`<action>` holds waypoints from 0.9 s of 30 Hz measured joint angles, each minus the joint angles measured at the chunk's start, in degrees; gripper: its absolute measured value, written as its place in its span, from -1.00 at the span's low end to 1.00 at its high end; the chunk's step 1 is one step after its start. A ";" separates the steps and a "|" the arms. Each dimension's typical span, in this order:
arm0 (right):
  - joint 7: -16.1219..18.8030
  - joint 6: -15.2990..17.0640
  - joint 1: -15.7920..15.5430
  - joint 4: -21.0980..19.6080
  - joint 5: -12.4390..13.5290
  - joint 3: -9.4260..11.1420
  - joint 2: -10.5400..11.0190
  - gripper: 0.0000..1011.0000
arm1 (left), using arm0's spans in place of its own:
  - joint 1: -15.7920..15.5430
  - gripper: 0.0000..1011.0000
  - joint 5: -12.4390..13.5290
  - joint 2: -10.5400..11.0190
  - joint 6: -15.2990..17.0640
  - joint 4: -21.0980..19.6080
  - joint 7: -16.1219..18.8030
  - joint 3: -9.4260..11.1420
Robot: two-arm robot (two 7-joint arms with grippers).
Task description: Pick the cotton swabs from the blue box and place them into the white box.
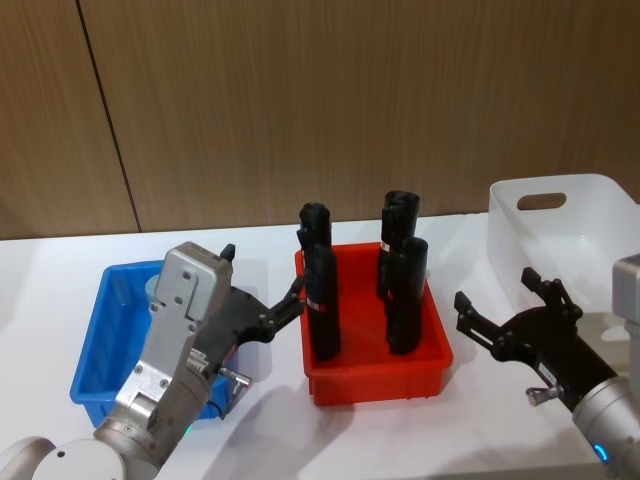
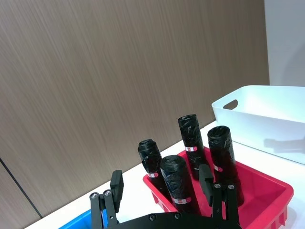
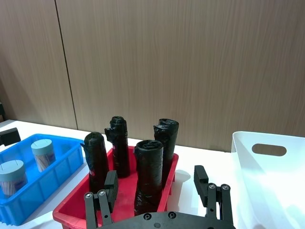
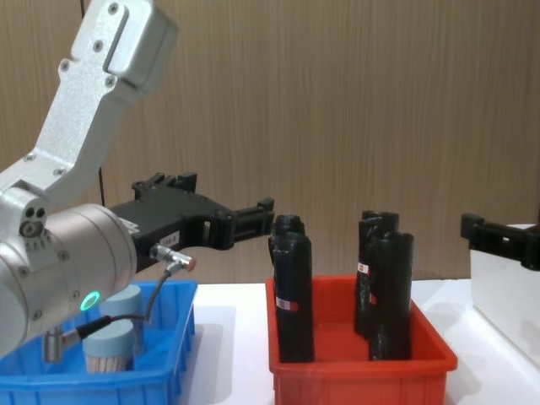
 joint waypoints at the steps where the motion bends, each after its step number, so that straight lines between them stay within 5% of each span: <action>1: 0.00 0.00 0.00 0.00 0.00 0.00 0.00 0.98 | 0.00 0.99 0.00 0.00 0.00 0.00 0.00 0.00; 27: 0.00 0.00 0.00 0.00 0.00 0.00 0.00 0.98 | 0.02 0.99 -0.95 -0.13 1.32 -0.25 1.16 -0.42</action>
